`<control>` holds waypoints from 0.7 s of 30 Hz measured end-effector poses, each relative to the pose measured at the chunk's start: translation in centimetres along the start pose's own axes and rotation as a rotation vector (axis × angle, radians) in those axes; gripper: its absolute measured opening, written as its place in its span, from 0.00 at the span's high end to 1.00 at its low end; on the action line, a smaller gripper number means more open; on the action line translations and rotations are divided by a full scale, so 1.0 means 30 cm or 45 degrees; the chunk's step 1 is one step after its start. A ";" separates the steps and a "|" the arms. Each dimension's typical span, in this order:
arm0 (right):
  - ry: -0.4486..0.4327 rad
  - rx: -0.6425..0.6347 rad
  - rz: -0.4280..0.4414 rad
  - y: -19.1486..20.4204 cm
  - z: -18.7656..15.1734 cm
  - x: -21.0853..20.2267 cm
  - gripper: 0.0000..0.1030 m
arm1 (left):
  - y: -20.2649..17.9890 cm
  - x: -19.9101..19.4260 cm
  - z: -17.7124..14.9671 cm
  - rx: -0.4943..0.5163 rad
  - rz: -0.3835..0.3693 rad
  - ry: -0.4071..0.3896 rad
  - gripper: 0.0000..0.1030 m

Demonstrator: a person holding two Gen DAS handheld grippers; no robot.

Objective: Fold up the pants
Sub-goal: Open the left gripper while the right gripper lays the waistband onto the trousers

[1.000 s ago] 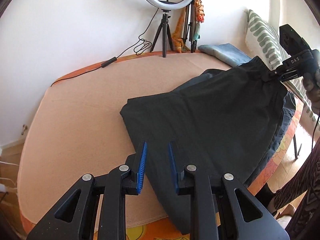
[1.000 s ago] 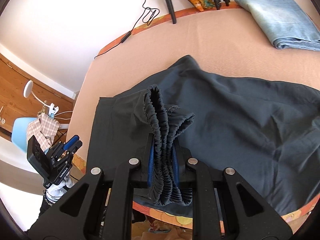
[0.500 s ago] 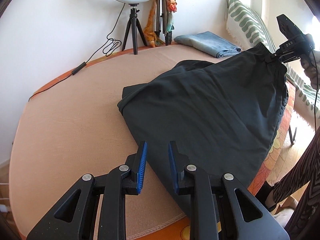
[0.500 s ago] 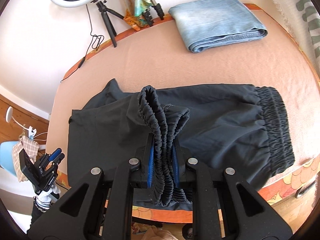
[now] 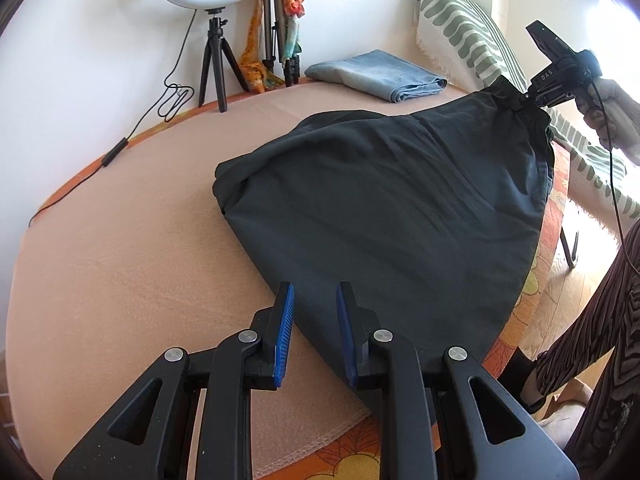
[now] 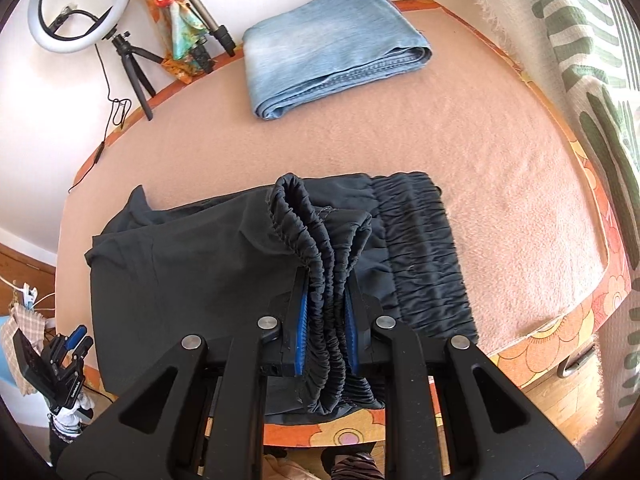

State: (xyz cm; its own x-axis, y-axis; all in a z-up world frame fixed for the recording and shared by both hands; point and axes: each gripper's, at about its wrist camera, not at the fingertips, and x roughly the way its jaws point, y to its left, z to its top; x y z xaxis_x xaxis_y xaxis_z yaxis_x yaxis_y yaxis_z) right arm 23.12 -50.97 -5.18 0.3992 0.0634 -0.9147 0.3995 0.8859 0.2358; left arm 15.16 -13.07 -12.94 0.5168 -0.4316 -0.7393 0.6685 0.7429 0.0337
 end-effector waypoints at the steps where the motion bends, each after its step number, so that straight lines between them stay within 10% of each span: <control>1: 0.006 0.005 -0.006 -0.013 0.004 0.008 0.84 | -0.007 0.004 0.001 0.007 -0.004 0.004 0.81; 11: 0.022 -0.039 -0.120 -0.040 0.013 0.070 0.73 | -0.030 0.032 -0.005 0.007 -0.022 0.048 0.81; 21: -0.268 -0.195 -0.141 0.123 0.019 -0.114 0.52 | -0.068 -0.013 -0.013 -0.027 -0.039 0.029 0.81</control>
State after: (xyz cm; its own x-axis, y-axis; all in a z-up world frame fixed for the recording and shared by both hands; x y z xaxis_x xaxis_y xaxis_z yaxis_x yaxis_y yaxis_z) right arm 23.70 -48.19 -0.99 0.5291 -0.1202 -0.8400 0.3275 0.9422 0.0714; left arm 13.38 -14.22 -12.98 0.4839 -0.4424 -0.7551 0.6722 0.7404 -0.0031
